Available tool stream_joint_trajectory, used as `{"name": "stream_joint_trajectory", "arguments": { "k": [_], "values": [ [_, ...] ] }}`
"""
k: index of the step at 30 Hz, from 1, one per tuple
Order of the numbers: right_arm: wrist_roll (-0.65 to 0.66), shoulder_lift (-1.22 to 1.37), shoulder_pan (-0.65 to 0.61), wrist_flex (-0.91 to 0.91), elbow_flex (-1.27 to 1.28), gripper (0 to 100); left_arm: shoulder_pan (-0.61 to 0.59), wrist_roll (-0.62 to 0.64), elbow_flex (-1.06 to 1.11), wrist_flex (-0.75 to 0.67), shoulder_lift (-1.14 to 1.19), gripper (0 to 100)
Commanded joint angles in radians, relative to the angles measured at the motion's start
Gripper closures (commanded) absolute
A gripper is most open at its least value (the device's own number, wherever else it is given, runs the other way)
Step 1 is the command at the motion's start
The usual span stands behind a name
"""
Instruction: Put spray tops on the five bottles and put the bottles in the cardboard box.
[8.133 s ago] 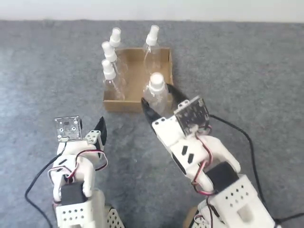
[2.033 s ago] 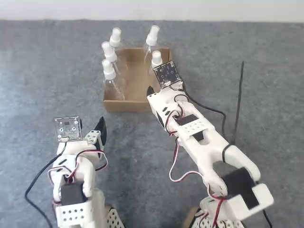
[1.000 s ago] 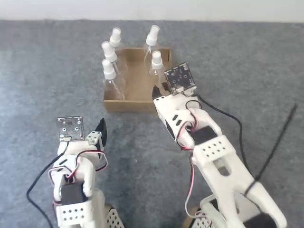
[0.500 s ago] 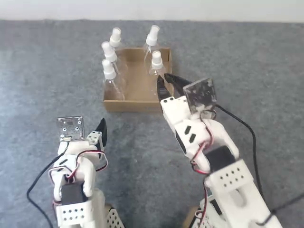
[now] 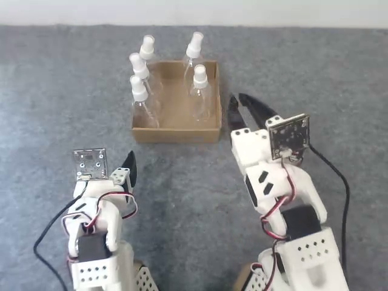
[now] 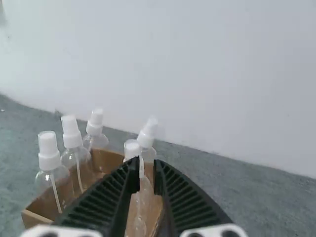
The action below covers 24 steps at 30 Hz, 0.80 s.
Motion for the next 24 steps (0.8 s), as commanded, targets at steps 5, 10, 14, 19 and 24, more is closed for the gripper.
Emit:
{"name": "stream_joint_trajectory", "arguments": {
  "k": [5, 10, 14, 19, 24],
  "values": [
    [0.012, -0.219, 0.094, 0.016, 0.130, 98.6, 0.002, -0.011, -0.008, -0.031, -0.015, 78],
    [0.025, -0.369, 0.099, 0.039, 0.238, 98.6, 0.003, -0.011, -0.008, -0.031, -0.015, 78],
    [0.058, -0.467, 0.097, 0.142, 0.269, 98.6, 0.003, -0.011, -0.008, -0.031, -0.015, 78],
    [0.061, -0.607, 0.099, 0.239, 0.324, 98.5, 0.003, -0.011, -0.008, -0.031, -0.015, 78],
    [0.061, -0.607, 0.114, 0.249, 0.379, 98.3, 0.003, -0.011, -0.008, -0.031, -0.015, 78]
  ]
}}
